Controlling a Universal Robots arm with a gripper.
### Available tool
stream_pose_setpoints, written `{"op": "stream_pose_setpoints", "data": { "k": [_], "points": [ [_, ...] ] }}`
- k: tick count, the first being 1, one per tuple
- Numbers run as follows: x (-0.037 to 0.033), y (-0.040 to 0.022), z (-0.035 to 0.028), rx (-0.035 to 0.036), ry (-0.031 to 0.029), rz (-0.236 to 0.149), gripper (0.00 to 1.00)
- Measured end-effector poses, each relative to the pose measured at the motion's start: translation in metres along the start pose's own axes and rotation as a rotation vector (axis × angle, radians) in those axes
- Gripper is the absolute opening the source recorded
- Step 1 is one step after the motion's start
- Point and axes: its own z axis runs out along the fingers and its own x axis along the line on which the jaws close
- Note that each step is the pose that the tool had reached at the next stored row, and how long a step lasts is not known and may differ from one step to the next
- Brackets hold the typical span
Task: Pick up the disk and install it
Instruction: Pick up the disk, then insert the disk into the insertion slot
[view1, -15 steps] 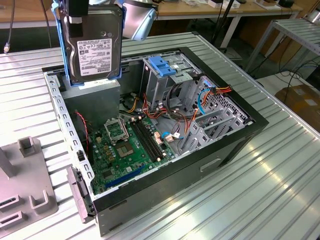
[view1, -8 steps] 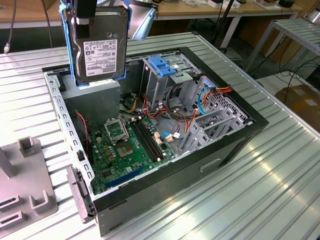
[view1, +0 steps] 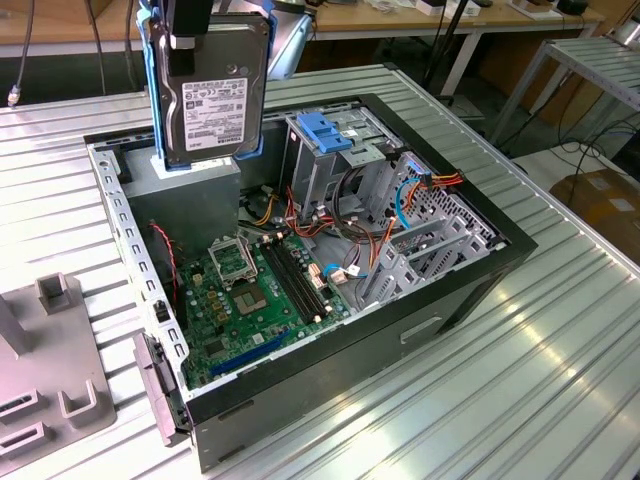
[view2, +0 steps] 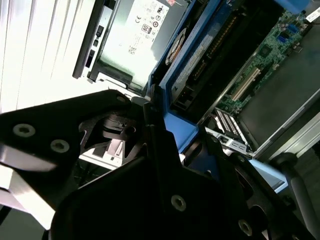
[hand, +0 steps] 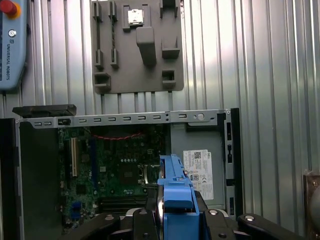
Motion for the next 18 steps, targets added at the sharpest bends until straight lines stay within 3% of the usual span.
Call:
{"op": "stream_pose_setpoints", "data": {
  "k": [6,18],
  "points": [
    [0.0005,-0.0007,0.0000,0.0000,0.0000,0.000,0.37],
    [0.0080,-0.0011,0.0005,0.0000,0.0000,0.000,0.37]
  ]
}}
